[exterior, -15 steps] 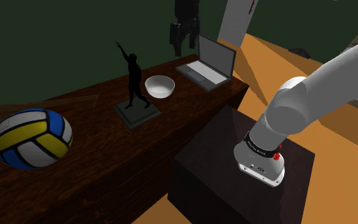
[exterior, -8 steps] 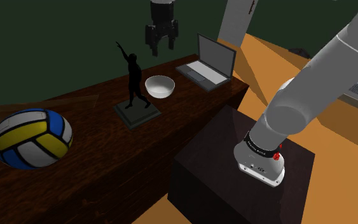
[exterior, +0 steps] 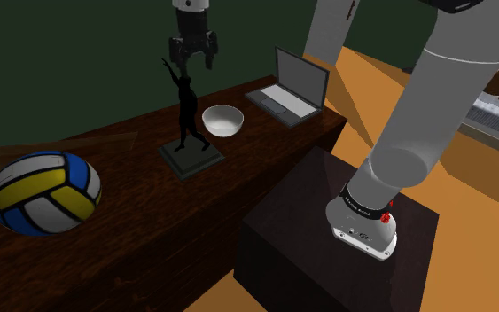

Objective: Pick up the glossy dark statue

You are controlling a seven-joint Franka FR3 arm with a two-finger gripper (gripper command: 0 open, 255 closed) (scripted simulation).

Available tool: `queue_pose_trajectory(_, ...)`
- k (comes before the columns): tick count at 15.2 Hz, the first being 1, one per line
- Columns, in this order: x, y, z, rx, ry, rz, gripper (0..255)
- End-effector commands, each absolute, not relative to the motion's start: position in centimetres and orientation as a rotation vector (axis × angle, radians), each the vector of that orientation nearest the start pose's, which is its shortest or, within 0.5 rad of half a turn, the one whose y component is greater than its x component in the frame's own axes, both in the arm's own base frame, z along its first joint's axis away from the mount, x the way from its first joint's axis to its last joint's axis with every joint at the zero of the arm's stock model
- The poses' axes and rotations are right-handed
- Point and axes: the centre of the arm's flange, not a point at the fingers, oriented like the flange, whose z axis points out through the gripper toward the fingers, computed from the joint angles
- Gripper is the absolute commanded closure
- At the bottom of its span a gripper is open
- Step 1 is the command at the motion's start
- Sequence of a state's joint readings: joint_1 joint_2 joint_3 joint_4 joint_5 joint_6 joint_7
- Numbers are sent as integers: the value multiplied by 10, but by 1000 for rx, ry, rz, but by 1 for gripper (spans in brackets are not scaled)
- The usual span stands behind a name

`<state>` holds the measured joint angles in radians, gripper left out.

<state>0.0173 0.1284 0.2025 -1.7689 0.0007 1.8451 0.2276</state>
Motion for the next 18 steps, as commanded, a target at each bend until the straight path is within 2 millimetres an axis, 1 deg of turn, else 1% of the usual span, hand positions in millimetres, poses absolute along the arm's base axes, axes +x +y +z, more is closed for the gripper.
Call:
queue_pose_trajectory(1, 606, 134, 476, -3123, 36, 71, 0)
queue_pose_trajectory(5, 651, 145, 466, -3118, 73, 45, 0)
queue_pose_trajectory(12, 651, 145, 429, -3118, 73, 45, 0)
queue_pose_trajectory(14, 651, 145, 426, -3118, 73, 45, 0)
queue_pose_trajectory(15, 651, 144, 426, -3118, 73, 45, 255)
queue_pose_trajectory(18, 651, 144, 426, -3118, 73, 45, 255)
